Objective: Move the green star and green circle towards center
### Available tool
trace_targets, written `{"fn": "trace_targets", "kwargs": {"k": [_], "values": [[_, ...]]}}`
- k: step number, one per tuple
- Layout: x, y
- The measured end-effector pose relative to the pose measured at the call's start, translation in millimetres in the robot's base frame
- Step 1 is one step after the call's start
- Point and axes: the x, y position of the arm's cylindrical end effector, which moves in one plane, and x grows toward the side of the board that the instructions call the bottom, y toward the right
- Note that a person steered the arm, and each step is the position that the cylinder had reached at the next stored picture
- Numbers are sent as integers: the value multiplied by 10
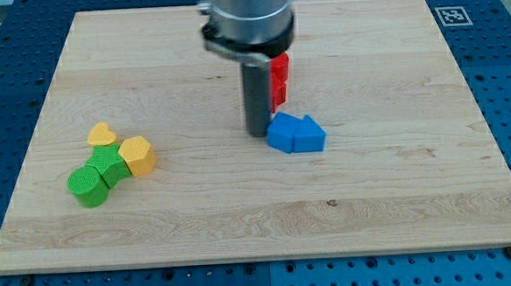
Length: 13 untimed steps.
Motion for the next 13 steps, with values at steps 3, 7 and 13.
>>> {"fn": "trace_targets", "kwargs": {"k": [3, 7, 13], "values": [[42, 829], [774, 730], [1370, 312]]}}
